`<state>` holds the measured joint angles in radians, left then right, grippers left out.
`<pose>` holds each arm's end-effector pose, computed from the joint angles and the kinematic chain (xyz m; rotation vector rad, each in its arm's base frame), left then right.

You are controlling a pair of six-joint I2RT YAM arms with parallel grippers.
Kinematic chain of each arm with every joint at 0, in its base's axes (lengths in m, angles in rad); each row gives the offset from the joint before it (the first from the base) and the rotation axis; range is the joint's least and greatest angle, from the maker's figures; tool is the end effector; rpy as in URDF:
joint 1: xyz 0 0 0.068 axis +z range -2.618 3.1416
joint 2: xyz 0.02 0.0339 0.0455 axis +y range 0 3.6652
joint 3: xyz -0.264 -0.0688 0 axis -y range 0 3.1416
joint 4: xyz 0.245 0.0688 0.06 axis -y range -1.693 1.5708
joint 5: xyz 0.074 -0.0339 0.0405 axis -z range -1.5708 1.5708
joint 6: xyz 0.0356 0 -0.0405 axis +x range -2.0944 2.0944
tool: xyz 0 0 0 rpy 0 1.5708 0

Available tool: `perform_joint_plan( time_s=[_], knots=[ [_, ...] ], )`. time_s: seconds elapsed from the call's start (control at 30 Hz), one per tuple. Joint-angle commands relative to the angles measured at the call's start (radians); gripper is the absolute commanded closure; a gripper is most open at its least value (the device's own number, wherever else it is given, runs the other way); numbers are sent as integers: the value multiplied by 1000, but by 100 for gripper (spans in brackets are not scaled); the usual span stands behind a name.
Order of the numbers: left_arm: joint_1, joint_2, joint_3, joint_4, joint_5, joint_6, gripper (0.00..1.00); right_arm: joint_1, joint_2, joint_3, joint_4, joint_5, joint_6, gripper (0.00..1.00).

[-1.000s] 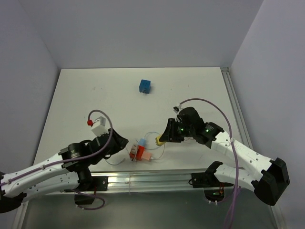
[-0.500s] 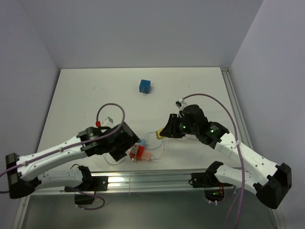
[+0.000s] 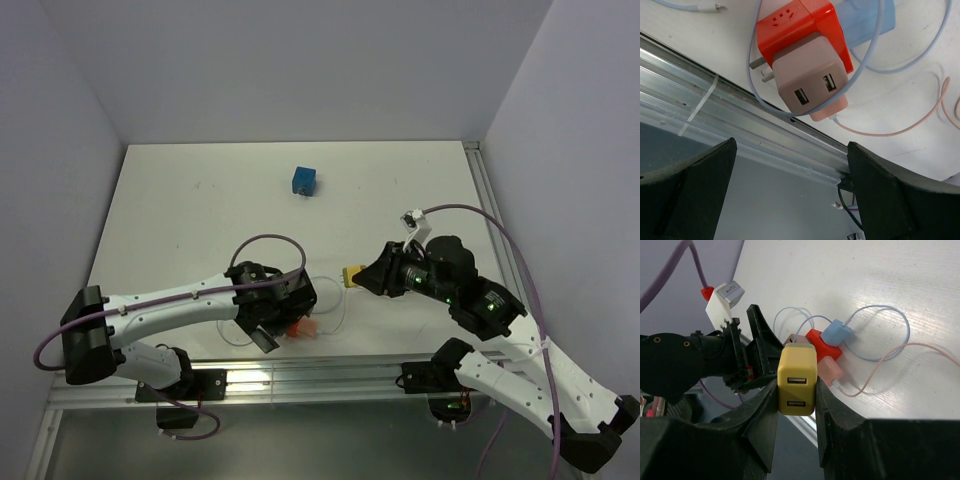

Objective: Insert the plug

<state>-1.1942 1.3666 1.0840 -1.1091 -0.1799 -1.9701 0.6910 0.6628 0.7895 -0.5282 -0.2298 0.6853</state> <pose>0.0934 -0.2189 0.2540 -1.1389 2.7238 -0.2681 0.1084 0.1002 0.3240 -0.1690 2.1323 1.0866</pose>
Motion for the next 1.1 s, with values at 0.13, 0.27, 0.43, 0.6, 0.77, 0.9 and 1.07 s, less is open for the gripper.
perform_joint_plan(
  time_s=[0.13,0.27,0.43,0.6,0.77,0.9,1.07],
  knots=[
    [-5,75,53,-18,-20,-371,7,-2,-55,-29,-9,-19,-18,100],
    [-5,120,85,-31,-46,-400,9,-2,-69,-49,-9,-39,-24,100],
    [-5,163,123,-44,-99,-441,11,-2,-88,-67,-9,-55,-27,100],
    [-5,213,169,-80,-127,-469,11,-2,-97,-67,-29,-60,-46,100],
    [-5,281,177,-60,-115,-466,11,-1,-101,-68,-35,-63,-56,100],
    [-5,289,156,-57,-138,-483,14,-2,-109,-67,-42,-65,-64,100],
    [-4,252,108,-55,-174,-518,16,-4,-126,-78,-52,-69,-64,100]
  ],
)
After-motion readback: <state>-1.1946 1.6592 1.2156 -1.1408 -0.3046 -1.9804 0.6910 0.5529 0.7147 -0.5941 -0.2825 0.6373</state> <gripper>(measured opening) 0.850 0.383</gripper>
